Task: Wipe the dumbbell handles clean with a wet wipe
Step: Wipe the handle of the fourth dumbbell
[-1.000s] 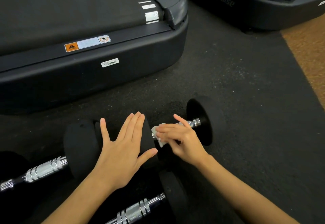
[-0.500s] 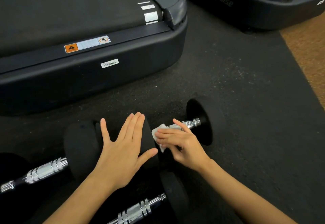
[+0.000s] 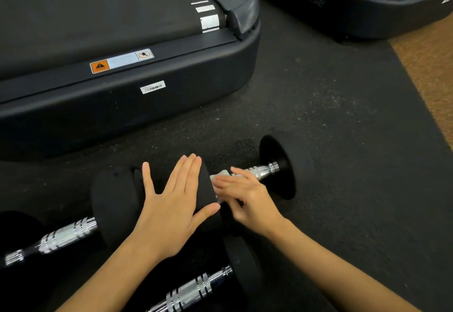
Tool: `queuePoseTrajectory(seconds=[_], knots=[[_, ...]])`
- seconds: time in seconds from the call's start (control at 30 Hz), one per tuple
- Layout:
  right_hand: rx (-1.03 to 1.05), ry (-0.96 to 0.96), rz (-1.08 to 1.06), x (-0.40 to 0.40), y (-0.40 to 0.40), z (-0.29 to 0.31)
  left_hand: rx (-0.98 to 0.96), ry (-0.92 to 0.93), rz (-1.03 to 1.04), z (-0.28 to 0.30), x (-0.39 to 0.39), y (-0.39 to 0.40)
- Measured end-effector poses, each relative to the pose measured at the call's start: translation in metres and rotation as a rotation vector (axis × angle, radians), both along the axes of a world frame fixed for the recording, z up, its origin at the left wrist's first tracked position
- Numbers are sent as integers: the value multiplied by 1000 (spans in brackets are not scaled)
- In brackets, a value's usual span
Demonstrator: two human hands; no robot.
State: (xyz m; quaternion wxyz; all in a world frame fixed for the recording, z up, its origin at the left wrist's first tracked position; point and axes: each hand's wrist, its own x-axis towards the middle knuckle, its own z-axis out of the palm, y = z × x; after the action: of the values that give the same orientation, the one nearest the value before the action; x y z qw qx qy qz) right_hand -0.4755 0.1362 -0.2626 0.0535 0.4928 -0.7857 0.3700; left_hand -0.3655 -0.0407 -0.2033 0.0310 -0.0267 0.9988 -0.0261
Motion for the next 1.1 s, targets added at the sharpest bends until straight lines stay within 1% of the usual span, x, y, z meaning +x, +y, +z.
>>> queuePoseTrajectory(seconds=[0.07,0.17,0.27,0.33,0.47,0.57,0.67,0.77,0.83,0.9,0.93,1.03,1.1], knots=[[-9,-3,-4,-1,12,-4,1,6,-1,0,1,1],[-39,-16,-91,-10,10,-1,0,7,-6,-1,2,3],[-1,-36,-48,1,-5,-1,-4,18,-5,0,1,2],[-1,-24,-23,3,3,-3,-5,17,-2,0,2,2],[-45,-46,-113,-5,3,-2,-5,12,-2,-2,3,4],[-18,-73,-94,4,-11,0,-6,18,0,-1,1,2],[2,-86,-82,8,-2,4,-2,16,3,-2,0,1],[-53,3,-213,5,15,25,-2,23,-4,-2,2,2],[-56,68,-412,-4,25,38,-6,25,-5,-1,2,2],[44,108,-573,-12,28,40,-6,23,-6,-1,1,1],[136,130,-607,-10,27,34,-5,24,-7,-1,1,1],[404,122,-568,14,24,7,-1,34,-6,-1,0,1],[447,68,-571,20,23,4,1,44,-4,-1,1,2]])
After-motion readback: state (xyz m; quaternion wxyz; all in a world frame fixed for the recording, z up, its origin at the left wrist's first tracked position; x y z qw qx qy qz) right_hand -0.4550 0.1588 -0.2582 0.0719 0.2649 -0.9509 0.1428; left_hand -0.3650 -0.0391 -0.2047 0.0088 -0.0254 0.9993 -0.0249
